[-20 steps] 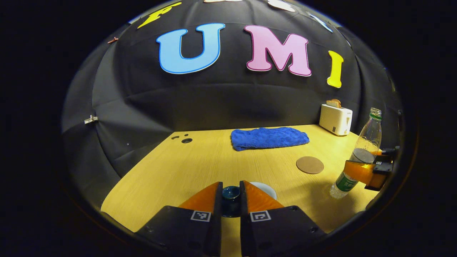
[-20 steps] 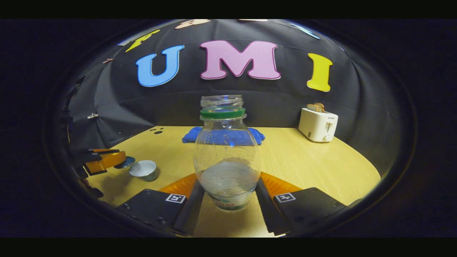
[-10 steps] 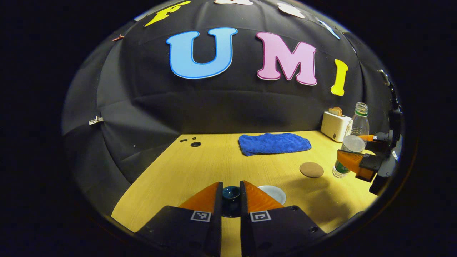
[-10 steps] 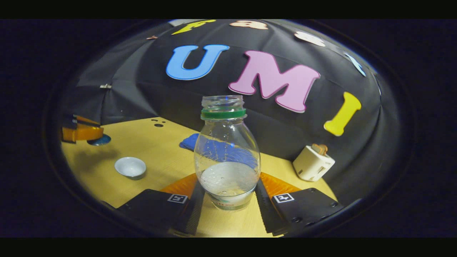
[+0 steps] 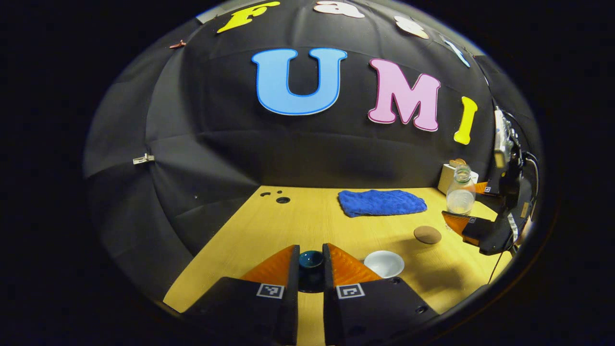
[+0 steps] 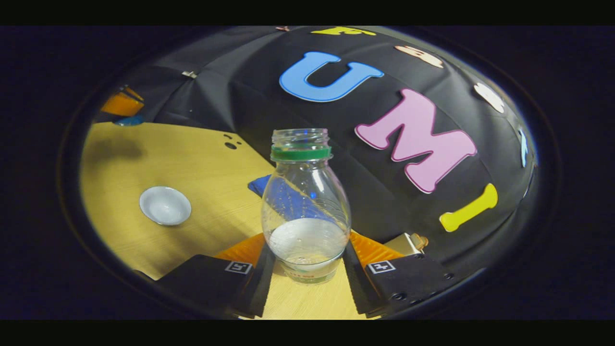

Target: Open the teacup lid with one hand, grasp the water bottle and pour water into the teacup with the other hand; after pouring, place the water bottle on the coaster and then close the teacup lid.

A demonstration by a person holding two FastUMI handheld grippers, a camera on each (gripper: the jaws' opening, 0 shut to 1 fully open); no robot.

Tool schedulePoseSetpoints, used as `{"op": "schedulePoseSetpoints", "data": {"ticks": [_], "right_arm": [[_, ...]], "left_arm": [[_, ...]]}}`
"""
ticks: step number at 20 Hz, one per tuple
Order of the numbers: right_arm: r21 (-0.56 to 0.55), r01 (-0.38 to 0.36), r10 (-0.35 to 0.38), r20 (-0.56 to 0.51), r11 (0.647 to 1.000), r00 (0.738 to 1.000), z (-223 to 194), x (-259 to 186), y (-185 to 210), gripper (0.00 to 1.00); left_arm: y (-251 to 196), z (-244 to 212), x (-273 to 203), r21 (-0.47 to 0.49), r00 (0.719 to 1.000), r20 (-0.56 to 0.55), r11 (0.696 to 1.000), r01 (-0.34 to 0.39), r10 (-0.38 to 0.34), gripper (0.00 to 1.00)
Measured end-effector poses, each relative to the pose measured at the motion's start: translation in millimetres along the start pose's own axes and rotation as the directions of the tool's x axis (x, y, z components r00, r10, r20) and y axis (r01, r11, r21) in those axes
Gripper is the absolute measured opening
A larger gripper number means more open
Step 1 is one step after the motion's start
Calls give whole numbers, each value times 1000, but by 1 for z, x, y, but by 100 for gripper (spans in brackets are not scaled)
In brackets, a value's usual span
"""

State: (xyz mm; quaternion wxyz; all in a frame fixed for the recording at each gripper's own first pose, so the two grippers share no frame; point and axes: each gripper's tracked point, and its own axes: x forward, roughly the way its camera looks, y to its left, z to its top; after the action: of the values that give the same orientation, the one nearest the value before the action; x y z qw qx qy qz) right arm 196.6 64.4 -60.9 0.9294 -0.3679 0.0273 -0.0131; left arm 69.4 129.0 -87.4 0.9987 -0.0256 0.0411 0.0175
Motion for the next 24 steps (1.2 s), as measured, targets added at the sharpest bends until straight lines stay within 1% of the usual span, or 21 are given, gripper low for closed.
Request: {"op": "schedulePoseSetpoints", "data": {"ticks": [3, 5, 6, 7, 8, 9, 13, 14, 15, 17, 18, 19, 20, 22, 23, 24], "right_arm": [[-98, -24, 24, 5, 995, 1000, 4, 15, 14, 72], [-184, -42, 46, 20, 982, 999, 8, 19, 23, 72], [-242, -49, 56, 22, 969, 998, 10, 23, 28, 71], [-283, -58, 70, 32, 957, 997, 12, 23, 34, 71], [-312, -73, 89, 37, 947, 995, 12, 25, 41, 71], [-332, -84, 103, 38, 939, 994, 11, 24, 46, 71], [-425, -102, 135, 49, 899, 990, 9, 28, 60, 72], [-444, -107, 143, 49, 889, 988, 8, 27, 58, 72], [-459, -112, 152, 51, 881, 987, 7, 28, 58, 72], [-485, -105, 153, 60, 868, 986, 7, 30, 59, 72], [-498, -106, 154, 56, 861, 987, 3, 31, 61, 71], [-511, -108, 156, 51, 853, 987, 0, 32, 61, 71], [-526, -108, 157, 49, 844, 986, -1, 37, 64, 72], [-562, -108, 170, 59, 820, 984, -4, 37, 65, 71], [-582, -108, 179, 65, 806, 982, -4, 38, 66, 72], [-601, -107, 186, 71, 792, 980, -4, 38, 67, 71]], "left_arm": [[11, -8, -4, -17, 1000, -11, 1000, -13, 13, 25], [19, -13, -7, -32, 1000, -21, 999, -21, 20, 25], [21, -13, -9, -40, 1000, -22, 999, -22, 21, 29], [24, -14, -10, -43, 999, -22, 999, -25, 24, 29], [26, -13, -11, -41, 999, -23, 999, -28, 27, 22], [29, -16, -12, -37, 999, -30, 999, -34, 33, 25], [37, -20, -12, -22, 998, -44, 999, -38, 37, 25], [39, -18, -12, -18, 998, -41, 999, -39, 38, 22], [40, -16, -11, -13, 999, -39, 999, -39, 38, 25], [41, -15, -11, -1, 999, -37, 999, -39, 39, 25], [40, -15, -10, 2, 999, -38, 999, -35, 35, 22], [39, -16, -9, 3, 999, -38, 999, -31, 32, 25], [38, -16, -9, 3, 999, -38, 1000, -27, 27, 25], [37, -15, -10, 3, 999, -36, 1000, -23, 23, 25], [37, -16, -11, 5, 999, -36, 1000, -22, 22, 22], [37, -17, -11, 4, 999, -38, 1000, -21, 21, 22]]}}
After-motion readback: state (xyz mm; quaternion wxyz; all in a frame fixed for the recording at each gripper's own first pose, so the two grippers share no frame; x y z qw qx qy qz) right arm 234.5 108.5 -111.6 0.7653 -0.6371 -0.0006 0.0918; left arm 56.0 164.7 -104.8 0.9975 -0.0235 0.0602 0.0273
